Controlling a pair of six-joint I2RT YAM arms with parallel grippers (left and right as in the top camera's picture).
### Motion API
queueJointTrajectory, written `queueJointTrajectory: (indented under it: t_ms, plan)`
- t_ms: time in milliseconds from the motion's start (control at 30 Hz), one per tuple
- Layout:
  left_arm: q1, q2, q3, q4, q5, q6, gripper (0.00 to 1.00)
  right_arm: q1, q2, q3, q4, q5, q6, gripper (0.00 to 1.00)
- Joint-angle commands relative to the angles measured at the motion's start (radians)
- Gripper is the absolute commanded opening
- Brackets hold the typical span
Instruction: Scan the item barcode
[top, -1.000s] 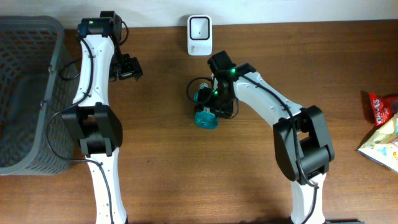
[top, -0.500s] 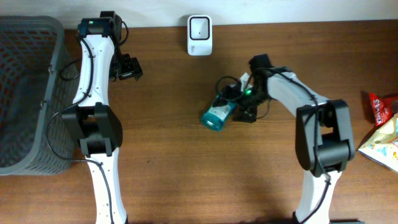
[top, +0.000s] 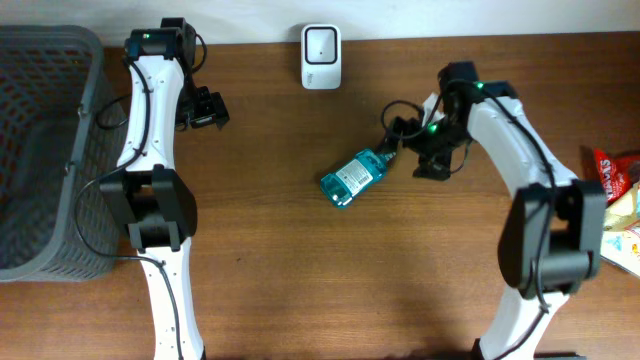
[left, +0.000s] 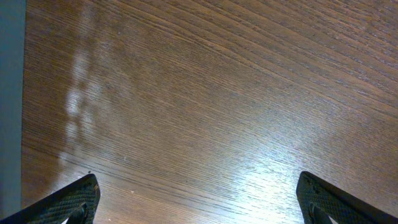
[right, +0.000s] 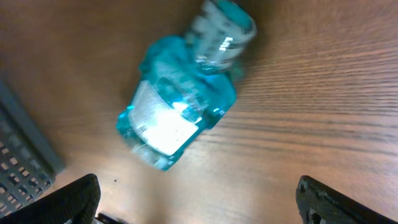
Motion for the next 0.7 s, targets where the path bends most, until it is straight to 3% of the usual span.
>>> queueJointTrajectory:
  t_ms: [0, 200, 333, 400, 467, 567, 667]
  plan:
    - [0.001, 0.005, 0.006, -0.001, -0.008, -0.010, 0.99, -0.034, -0.142, 0.035, -0.016, 0.082, -0.021, 0.99]
    - [-0.001, 0.005, 0.006, 0.006, -0.008, -0.010, 0.99, -0.179, -0.296, 0.035, -0.072, 0.341, -0.022, 0.99]
    - [-0.003, 0.005, 0.006, 0.018, -0.005, -0.011, 0.99, -0.278, -0.298, 0.035, -0.107, 0.355, -0.021, 0.99]
    - [-0.006, 0.005, 0.006, 0.004, 0.090, -0.010, 0.99, -0.307, -0.296, 0.035, -0.107, 0.355, -0.022, 0.99]
    - [-0.011, 0.005, 0.006, -0.034, 0.277, -0.005, 0.99, -0.324, -0.296, 0.035, -0.106, 0.355, -0.022, 0.99]
    - [-0.043, 0.005, 0.006, -0.037, 0.513, 0.184, 1.00, -0.333, -0.296, 0.035, -0.106, 0.355, -0.021, 0.99]
    - [-0.122, 0.005, 0.006, -0.082, 0.586, 0.406, 0.98, -0.332, -0.296, 0.035, -0.105, 0.355, -0.021, 0.99]
